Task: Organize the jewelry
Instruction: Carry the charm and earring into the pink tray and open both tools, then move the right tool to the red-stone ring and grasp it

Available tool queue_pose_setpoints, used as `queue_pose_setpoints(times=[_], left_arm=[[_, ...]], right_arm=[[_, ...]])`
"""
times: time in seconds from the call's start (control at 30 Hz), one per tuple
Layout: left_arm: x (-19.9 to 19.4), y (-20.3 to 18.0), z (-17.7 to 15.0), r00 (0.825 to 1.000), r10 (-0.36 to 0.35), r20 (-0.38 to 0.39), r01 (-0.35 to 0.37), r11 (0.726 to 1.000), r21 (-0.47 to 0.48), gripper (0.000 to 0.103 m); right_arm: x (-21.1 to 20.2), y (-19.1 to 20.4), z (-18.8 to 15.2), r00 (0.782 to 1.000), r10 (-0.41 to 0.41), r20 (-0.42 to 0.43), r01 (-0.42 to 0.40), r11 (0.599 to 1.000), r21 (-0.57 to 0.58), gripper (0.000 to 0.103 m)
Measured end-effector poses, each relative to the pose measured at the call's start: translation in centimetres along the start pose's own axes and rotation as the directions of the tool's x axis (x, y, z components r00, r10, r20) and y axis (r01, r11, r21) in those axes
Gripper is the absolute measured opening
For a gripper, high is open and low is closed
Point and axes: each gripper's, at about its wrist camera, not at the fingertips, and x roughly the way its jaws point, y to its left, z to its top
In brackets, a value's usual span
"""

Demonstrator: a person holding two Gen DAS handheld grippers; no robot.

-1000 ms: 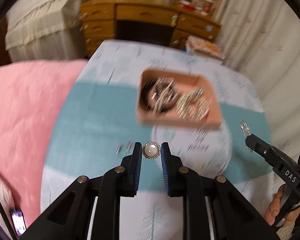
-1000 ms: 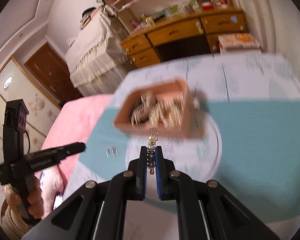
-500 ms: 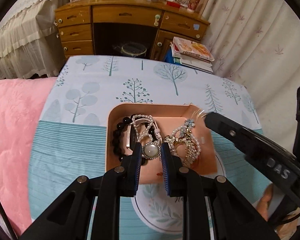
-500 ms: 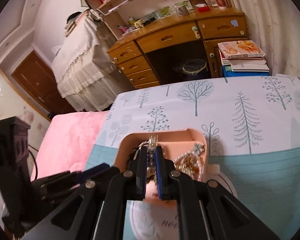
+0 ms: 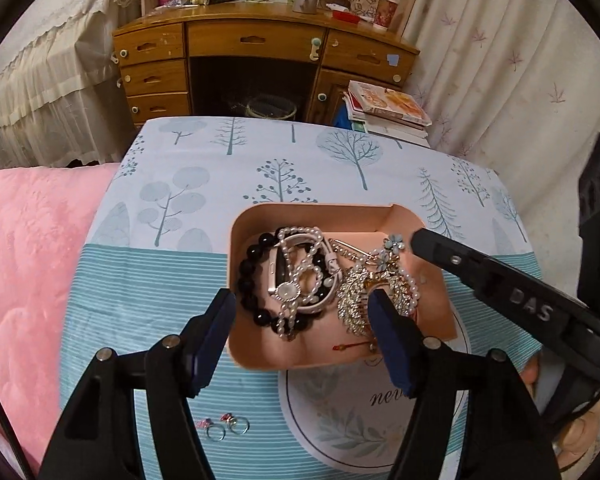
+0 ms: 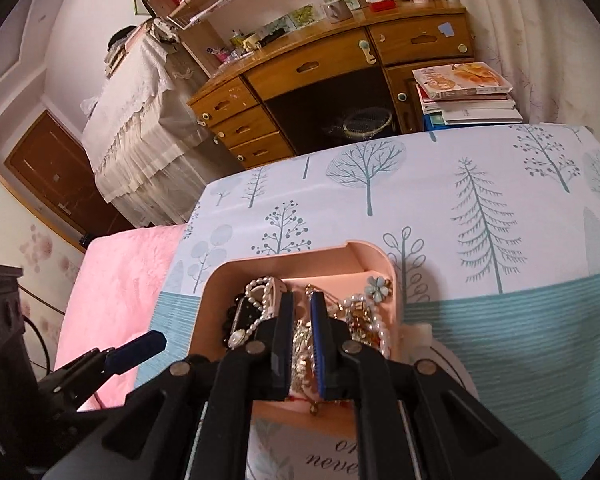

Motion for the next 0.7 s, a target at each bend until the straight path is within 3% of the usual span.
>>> queue_pose_setpoints(times=[0.3, 0.37, 0.47, 0.7], left_arm=[[-4.2, 0.4, -2.1, 0.991, 0.067, 0.113, -0.071, 0.997, 0.037, 0.067], [-5.5, 0.5, -2.8, 0.987, 0.066, 0.145, -0.073, 0.997, 0.039, 0.072], [-7.2, 0.7, -3.6, 0.977, 0.084, 0.197, -0.093, 0.995, 0.039, 0.088], [-9.5, 1.5, -6.0, 0.97, 0.106, 0.219, -0.115, 0.993, 0.028, 0.091]], right_arm=[[-4.1, 2.1, -3.2, 0.997, 0.016, 0.074, -0.011, 0.998, -0.065, 0.009], [-4.6, 2.4, -3.8, 0.997, 0.016, 0.077, -0.011, 0.998, -0.068, 0.009], [-5.3, 3.0, -4.8, 0.997, 0.011, 0.071, -0.006, 0.998, -0.067, 0.009], [-6.7, 4.5, -7.0, 0.997, -0.001, 0.083, 0.009, 0.996, -0.092, 0.009]])
